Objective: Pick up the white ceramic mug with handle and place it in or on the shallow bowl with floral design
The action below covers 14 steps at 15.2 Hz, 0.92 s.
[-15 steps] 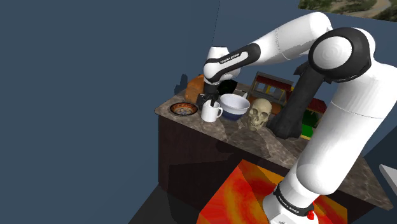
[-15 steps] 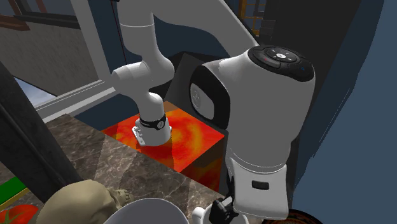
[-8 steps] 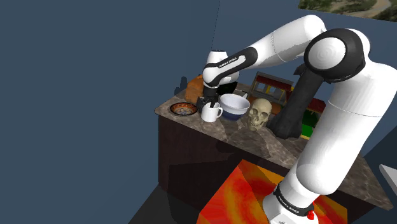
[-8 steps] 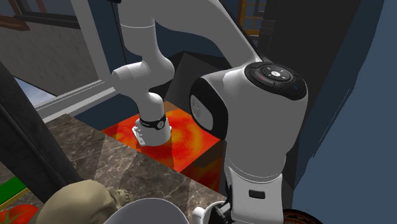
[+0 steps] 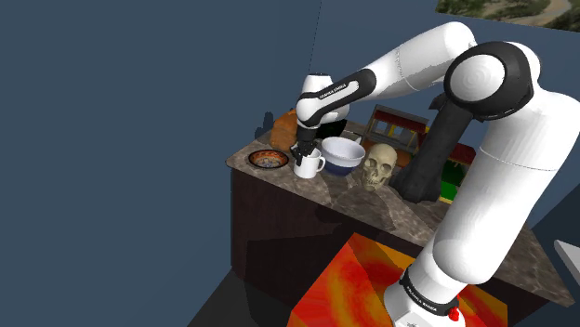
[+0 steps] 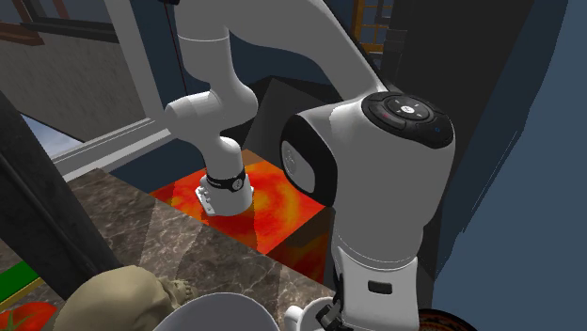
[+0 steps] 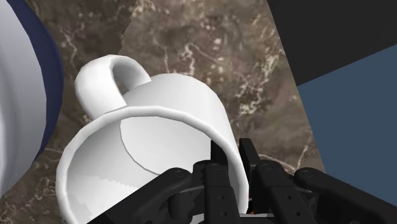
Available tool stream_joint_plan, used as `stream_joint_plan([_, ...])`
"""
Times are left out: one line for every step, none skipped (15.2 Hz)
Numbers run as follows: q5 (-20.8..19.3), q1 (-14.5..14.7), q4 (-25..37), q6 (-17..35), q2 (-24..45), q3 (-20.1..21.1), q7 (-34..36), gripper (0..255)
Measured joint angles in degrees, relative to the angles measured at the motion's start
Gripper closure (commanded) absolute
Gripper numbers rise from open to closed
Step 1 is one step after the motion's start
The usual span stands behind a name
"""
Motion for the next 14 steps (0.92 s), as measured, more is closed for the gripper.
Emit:
stream_joint_plan([0.0, 0.0, 0.0, 0.0, 0.0, 0.0, 0.0, 255])
stream_joint_plan([0.0, 0.0, 0.0, 0.01, 0.0, 0.0, 0.0, 255])
stream_joint_plan([0.0, 0.0, 0.0, 0.0, 0.0, 0.0, 0.0, 255])
stream_joint_plan([0.0, 0.0, 0.0, 0.0, 0.0, 0.0, 0.0, 255])
stream_joint_plan([0.0, 0.0, 0.0, 0.0, 0.0, 0.0, 0.0, 255])
stream_joint_plan([0.0, 0.0, 0.0, 0.0, 0.0, 0.0, 0.0, 255])
stream_joint_plan([-0.04, -0.01, 0.15, -0.36, -0.2, -0.02, -0.01, 255])
stream_joint_plan([-0.08, -0.02, 0.45, -0.86, -0.39, -0.03, 0.02, 255])
stream_joint_plan([-0.15, -0.01, 0.63, -1.45, -0.8, -0.04, 0.06, 255])
stream_joint_plan([-0.22, 0.04, 0.91, -2.15, -1.23, -0.02, 0.19, 255])
stream_joint_plan([-0.31, 0.06, 0.97, -2.76, -1.78, -0.03, 0.25, 255])
stream_joint_plan([-0.38, 0.1, 1.23, -3.4, -2.19, -0.01, 0.35, 255])
stream_joint_plan([-0.45, 0.08, 1.61, -4.19, -2.59, -0.04, 0.35, 255])
stream_joint_plan([-0.5, 0.07, 2.09, -4.93, -2.85, -0.06, 0.34, 255])
